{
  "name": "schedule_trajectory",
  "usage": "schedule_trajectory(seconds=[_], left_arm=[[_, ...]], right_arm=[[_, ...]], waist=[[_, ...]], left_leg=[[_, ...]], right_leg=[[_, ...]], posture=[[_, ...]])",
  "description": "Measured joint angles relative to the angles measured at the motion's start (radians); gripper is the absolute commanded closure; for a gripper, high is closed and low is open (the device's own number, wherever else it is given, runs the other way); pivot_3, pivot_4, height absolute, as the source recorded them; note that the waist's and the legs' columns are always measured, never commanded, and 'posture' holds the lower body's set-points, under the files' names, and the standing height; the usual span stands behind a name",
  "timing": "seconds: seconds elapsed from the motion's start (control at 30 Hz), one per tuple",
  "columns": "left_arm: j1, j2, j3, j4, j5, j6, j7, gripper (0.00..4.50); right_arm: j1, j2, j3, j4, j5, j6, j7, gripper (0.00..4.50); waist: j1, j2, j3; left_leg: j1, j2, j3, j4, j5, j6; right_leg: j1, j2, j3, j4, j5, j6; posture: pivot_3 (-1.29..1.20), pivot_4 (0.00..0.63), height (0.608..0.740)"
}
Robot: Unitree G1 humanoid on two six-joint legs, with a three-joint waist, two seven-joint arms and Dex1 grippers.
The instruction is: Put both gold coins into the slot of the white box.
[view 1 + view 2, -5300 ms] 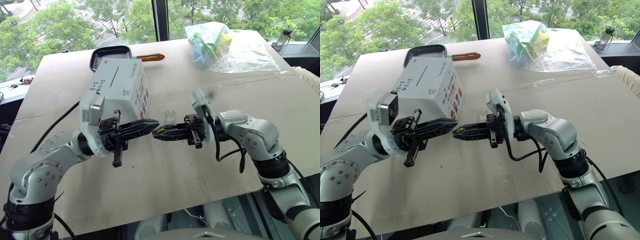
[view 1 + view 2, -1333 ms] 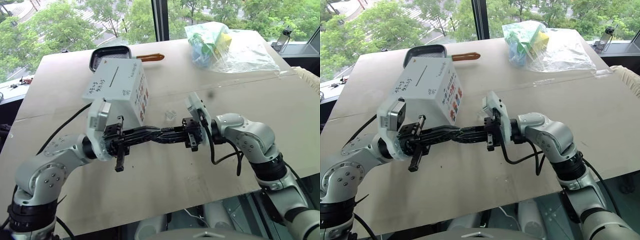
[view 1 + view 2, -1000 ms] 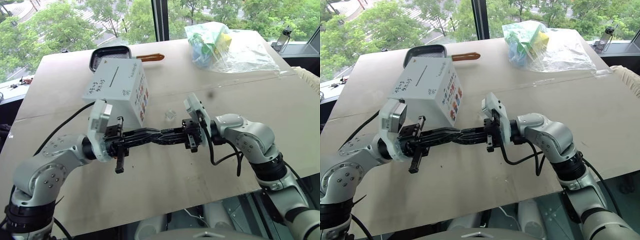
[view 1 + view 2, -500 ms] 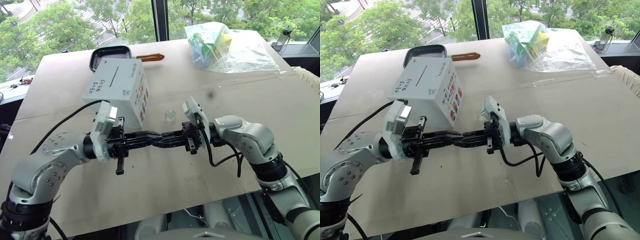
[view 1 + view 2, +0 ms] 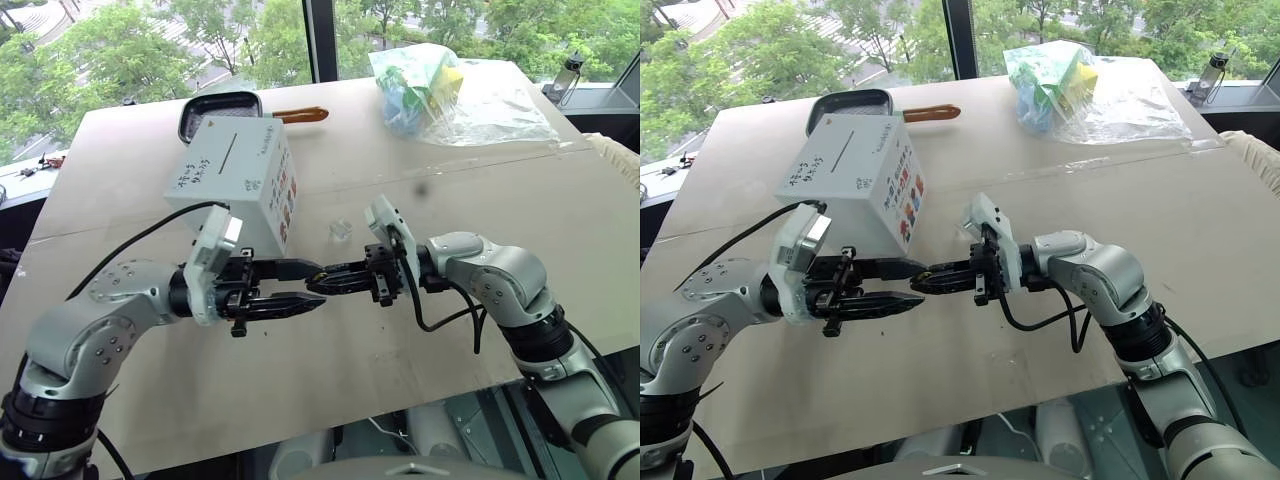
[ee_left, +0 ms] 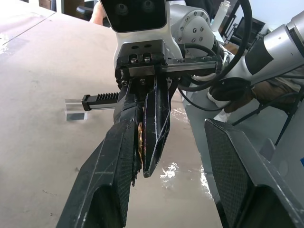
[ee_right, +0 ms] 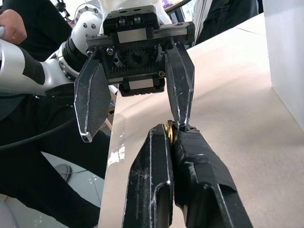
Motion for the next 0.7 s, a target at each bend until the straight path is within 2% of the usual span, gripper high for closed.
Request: schedule_trajectory(seconds=[0.2,0.23,0.3,0.37,0.7], left_arm=[[0.0,-0.022,-0.005,0.011,0.003,0.0,0.012,2.17],[0.0,-0.024,-0.005,0.013,0.004,0.0,0.014,2.68],[-0.001,-0.027,-0.005,0.022,0.005,0.0,0.026,3.37],[-0.003,-0.028,-0.003,0.034,0.005,0.001,0.035,4.38],[-0.007,-0.028,-0.005,0.05,0.006,0.004,0.037,4.45]], right_arm=[[0.0,0.0,-0.003,0.007,-0.002,0.0,-0.008,4.5],[0.0,0.0,-0.003,0.007,-0.002,0.0,-0.009,4.5],[0.0,0.002,-0.001,0.007,-0.002,0.0,-0.008,4.5],[0.0,0.004,0.004,0.007,-0.001,0.001,-0.006,4.5],[0.0,0.005,0.005,0.006,0.001,0.002,-0.015,4.5]], waist=[[0.0,0.0,0.0],[0.0,0.0,0.0],[0.0,0.0,0.0],[0.0,0.0,0.0],[0.0,0.0,0.0]], left_leg=[[0.0,0.0,0.0,0.0,0.0,0.0],[0.0,0.0,0.0,0.0,0.0,0.0],[0.0,0.0,0.0,0.0,0.0,0.0],[0.0,0.0,0.0,0.0,0.0,0.0],[0.0,0.0,0.0,0.0,0.0,0.0]], right_leg=[[0.0,0.0,0.0,0.0,0.0,0.0],[0.0,0.0,0.0,0.0,0.0,0.0],[0.0,0.0,0.0,0.0,0.0,0.0],[0.0,0.0,0.0,0.0,0.0,0.0],[0.0,0.0,0.0,0.0,0.0,0.0]], posture=[[0.0,0.15,0.721],[0.0,0.15,0.721],[0.0,0.15,0.721],[0.0,0.15,0.721],[0.0,0.15,0.721]])
